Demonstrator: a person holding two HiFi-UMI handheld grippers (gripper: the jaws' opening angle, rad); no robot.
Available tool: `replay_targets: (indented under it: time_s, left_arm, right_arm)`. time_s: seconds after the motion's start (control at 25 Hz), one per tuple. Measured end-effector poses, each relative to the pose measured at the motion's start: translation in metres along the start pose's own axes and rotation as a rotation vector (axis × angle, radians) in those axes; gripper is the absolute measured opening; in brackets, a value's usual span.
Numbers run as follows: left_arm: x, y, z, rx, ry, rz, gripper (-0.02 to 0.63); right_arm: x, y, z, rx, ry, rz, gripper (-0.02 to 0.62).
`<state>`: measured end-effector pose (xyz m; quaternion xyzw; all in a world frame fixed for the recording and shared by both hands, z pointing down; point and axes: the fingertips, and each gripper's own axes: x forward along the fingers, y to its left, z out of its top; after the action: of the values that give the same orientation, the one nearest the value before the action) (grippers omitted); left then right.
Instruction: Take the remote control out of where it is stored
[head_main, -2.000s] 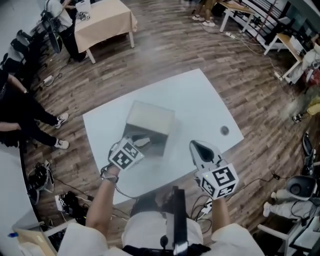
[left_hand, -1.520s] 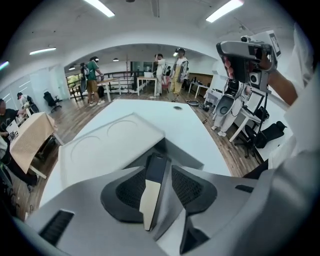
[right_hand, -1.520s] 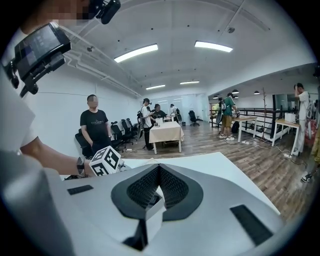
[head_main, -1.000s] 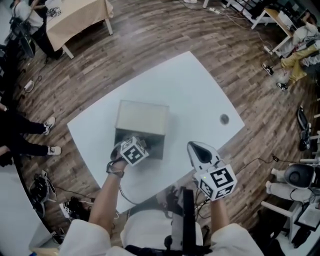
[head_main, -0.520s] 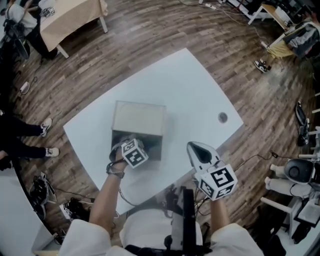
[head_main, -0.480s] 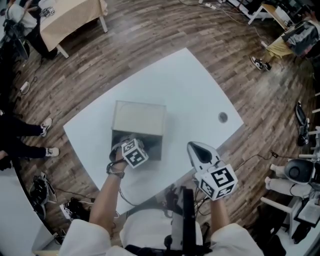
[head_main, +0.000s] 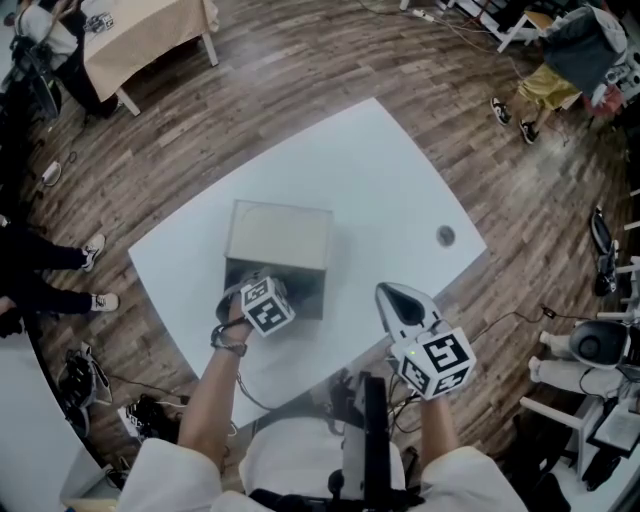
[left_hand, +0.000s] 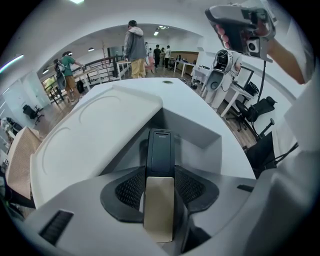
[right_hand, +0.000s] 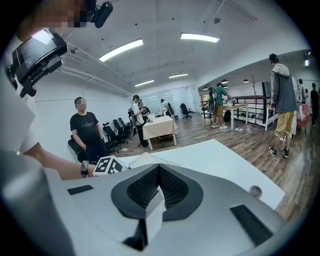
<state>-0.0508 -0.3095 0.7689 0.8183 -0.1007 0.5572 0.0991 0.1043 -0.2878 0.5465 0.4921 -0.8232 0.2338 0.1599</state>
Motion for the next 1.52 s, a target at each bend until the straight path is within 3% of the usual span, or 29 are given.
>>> replay_targets:
  time_s: [0.44,0.84,1.16,1.52]
  left_arm:
    - [-0.028,-0.003,0.009,0.027,-0.069,0.049,0.184]
    - [-0.058,0.008,0.032,-0.101,-0.232,0.190,0.183]
    - [-0.116,0.025,0.044,-0.250,-0.391,0.360,0.183]
    - [-0.184,0.020,0.037,-0.323,-0.500,0.509,0.183]
  right_arm:
    - [-0.012,0.007,0.004,-0.026,-0.013,0.003,0.000]
    - [-0.030,0.003,0.015,-0.062,-0.052,0.022,0.000]
    - [-0.046,0.005,0.038,-0.107,-0.101,0.053,0.000]
    - [-0.060,0.023,0.068,-0.175,-0.162,0.101,0.000]
